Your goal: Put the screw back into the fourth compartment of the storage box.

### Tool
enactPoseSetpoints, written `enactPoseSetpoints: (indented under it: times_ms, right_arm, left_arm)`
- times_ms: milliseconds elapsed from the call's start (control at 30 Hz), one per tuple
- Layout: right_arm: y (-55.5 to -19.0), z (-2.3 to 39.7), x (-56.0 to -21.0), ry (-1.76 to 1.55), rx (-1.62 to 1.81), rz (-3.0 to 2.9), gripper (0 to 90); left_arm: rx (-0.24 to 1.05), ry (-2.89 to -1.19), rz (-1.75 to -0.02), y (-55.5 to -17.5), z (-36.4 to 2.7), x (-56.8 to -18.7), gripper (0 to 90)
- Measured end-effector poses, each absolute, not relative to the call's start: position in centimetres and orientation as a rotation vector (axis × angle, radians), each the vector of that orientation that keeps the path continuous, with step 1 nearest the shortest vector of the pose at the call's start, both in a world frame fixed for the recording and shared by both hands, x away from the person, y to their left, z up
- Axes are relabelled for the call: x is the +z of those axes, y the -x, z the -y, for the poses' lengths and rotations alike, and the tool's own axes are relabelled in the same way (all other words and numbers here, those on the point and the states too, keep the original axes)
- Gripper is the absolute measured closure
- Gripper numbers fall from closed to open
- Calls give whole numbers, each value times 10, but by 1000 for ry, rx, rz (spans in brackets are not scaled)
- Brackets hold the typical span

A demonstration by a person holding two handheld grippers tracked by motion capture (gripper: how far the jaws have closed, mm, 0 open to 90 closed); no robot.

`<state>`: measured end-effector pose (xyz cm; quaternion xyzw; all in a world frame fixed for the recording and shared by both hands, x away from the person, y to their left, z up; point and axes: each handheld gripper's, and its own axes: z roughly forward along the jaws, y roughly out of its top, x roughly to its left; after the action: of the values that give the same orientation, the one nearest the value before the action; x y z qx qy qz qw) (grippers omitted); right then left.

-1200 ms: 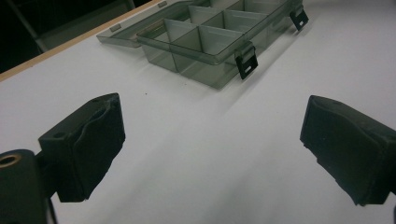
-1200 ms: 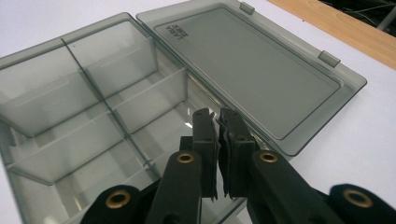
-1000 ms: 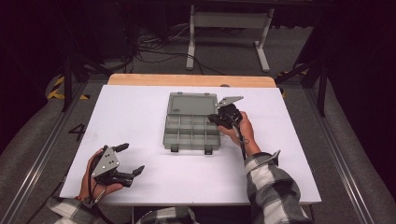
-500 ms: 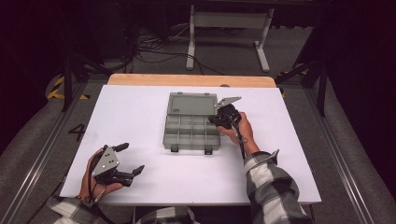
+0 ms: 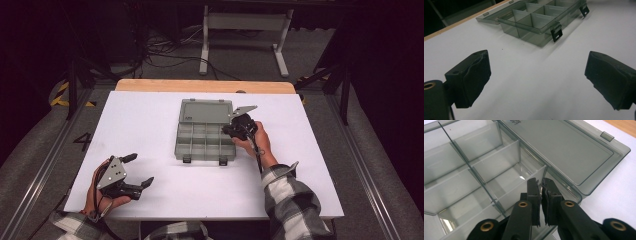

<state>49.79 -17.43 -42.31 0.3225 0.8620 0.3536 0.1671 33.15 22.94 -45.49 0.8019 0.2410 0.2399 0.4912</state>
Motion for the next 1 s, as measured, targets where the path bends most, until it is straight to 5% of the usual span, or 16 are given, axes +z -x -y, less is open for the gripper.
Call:
enactPoseSetpoints:
  times_ms: [400,1000]
  right_arm:
    - [-475,189,-405,-861,1093,-2385,766]
    - [-447,222,-397,-773,1177,-2276,533]
  left_arm:
    - [589,-1962,-630,-338,-228,-457,81]
    - [581,-1956,-724,-359,-230,-441,85]
